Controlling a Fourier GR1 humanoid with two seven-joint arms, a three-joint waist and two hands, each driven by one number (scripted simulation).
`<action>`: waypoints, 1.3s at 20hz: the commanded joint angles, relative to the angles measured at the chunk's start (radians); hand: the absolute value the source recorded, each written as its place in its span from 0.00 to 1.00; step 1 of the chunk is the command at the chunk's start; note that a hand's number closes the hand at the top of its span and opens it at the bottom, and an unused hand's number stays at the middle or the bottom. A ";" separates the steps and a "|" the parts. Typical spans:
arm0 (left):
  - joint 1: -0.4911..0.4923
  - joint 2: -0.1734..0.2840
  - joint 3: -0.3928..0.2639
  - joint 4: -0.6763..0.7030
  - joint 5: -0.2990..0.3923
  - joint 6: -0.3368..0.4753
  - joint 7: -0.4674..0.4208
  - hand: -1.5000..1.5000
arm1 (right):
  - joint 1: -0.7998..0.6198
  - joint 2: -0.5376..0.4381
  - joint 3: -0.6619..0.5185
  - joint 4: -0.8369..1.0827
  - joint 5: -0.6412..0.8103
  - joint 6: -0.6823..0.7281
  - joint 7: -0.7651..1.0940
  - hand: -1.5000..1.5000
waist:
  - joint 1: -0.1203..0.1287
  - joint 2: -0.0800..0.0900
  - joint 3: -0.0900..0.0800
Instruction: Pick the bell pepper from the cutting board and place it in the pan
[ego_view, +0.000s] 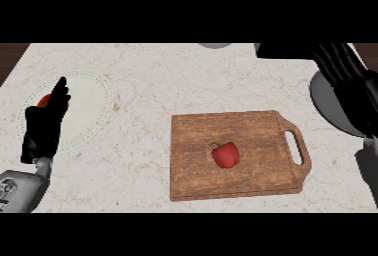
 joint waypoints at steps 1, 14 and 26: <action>0.049 -0.023 0.051 0.007 0.037 -0.044 -0.063 0.50 | -0.043 0.039 0.044 0.000 -0.004 0.067 -0.015 1.00 | -0.014 -0.007 0.010; 0.023 -0.098 0.106 -0.077 0.227 -0.145 -0.029 0.50 | -0.033 -0.194 0.138 -0.006 0.389 0.256 -0.453 0.00 | -0.024 -0.005 0.012; 0.072 -0.142 0.077 -0.152 0.171 -0.125 -0.011 0.50 | -0.278 -0.204 0.309 -0.071 0.674 0.355 -0.319 0.00 | -0.005 -0.008 0.010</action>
